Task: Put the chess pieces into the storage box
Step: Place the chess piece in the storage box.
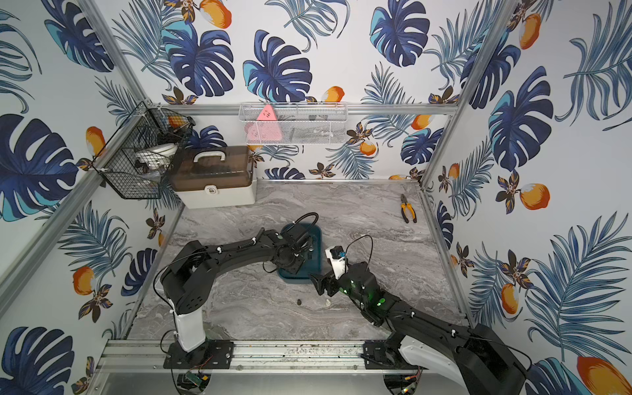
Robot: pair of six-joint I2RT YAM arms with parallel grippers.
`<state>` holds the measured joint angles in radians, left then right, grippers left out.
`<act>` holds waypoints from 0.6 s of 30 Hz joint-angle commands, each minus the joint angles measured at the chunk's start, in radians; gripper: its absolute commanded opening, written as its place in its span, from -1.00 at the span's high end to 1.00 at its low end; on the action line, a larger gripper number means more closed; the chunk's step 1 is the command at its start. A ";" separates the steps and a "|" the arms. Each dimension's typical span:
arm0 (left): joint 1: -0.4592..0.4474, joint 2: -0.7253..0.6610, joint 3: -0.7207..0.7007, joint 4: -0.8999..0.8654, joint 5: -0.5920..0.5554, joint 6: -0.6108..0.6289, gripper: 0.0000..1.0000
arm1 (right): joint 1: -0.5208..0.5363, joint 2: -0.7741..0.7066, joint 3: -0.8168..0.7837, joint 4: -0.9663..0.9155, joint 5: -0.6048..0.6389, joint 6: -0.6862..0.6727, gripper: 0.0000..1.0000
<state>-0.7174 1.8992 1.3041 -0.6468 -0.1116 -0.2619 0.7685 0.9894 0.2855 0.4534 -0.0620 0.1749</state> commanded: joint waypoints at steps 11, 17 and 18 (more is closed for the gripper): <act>0.001 -0.052 0.031 -0.014 -0.023 -0.002 0.17 | 0.000 0.010 0.015 0.012 0.009 0.005 -0.88; 0.000 -0.158 0.066 -0.045 -0.043 -0.014 0.05 | 0.000 -0.011 0.058 -0.094 0.102 0.053 -0.91; 0.001 -0.187 0.062 -0.049 -0.045 -0.018 0.03 | 0.000 -0.019 0.090 -0.170 0.130 0.069 -0.92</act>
<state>-0.7185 1.7611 1.3590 -0.6662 -0.1349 -0.2634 0.7685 0.9855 0.3283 0.3897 -0.0120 0.1989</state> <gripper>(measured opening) 0.482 0.960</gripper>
